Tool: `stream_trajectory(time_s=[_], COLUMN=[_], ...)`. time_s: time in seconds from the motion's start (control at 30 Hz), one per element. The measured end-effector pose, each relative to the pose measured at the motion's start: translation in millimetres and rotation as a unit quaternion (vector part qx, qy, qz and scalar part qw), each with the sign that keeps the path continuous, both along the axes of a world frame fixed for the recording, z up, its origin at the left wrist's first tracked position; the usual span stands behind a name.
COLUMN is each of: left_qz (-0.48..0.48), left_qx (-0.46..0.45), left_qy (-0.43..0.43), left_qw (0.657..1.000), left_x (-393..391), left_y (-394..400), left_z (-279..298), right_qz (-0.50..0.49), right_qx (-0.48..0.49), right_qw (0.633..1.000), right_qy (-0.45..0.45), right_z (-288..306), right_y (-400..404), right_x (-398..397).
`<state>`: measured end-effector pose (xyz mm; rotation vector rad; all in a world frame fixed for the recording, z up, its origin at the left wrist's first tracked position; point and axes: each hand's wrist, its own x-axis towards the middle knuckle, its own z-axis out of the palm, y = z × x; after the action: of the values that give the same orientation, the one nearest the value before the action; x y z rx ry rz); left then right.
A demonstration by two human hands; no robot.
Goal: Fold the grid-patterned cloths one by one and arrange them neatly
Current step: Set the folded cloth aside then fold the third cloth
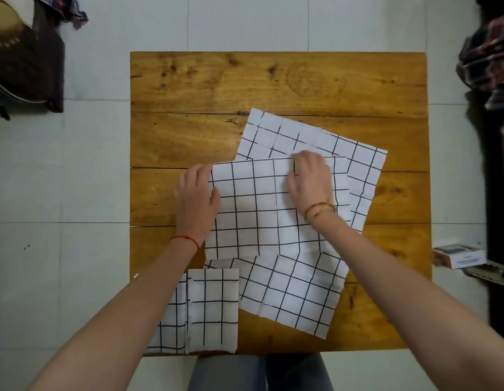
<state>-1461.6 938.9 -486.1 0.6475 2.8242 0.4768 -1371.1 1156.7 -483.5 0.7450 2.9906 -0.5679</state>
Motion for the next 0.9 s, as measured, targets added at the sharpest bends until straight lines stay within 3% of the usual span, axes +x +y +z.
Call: stream_trajectory(time_s=[0.1, 0.3, 0.47, 0.7, 0.83, 0.9], left_qz=[-0.058, -0.079, -0.078, -0.078, -0.069, -0.011], left_qx=[-0.08, -0.185, -0.182, -0.177, -0.141, -0.081], left_qy=[-0.035, -0.086, -0.094, -0.102, -0.102, -0.085], left_qw=[0.995, 0.976, 0.976, 0.976, 0.982, 0.993], left_x=[10.0, 8.7, 6.3, 4.9, 6.0, 12.3], left_y=[-1.0, -1.2, -2.6, -1.5, -3.6, -5.5], left_z=[-8.8, -19.8, -17.4, -16.5, -17.7, -12.8], right_qz=[0.148, 0.195, 0.159, -0.01, -0.007, 0.006], right_qx=[-0.007, 0.03, 0.042, 0.072, 0.058, 0.054], right_qw=[0.984, 0.961, 0.965, 0.972, 0.977, 0.982], right_qy=[-0.103, -0.194, -0.205, -0.222, -0.205, -0.183], right_z=[-6.8, -14.6, -16.9, -12.6, -5.5, -0.8], right_y=[-53.8, -97.0, -55.7, 43.4, 60.2, 56.3], right_x=[-15.2, -42.0, -17.4, 53.1, 58.9, 57.6])
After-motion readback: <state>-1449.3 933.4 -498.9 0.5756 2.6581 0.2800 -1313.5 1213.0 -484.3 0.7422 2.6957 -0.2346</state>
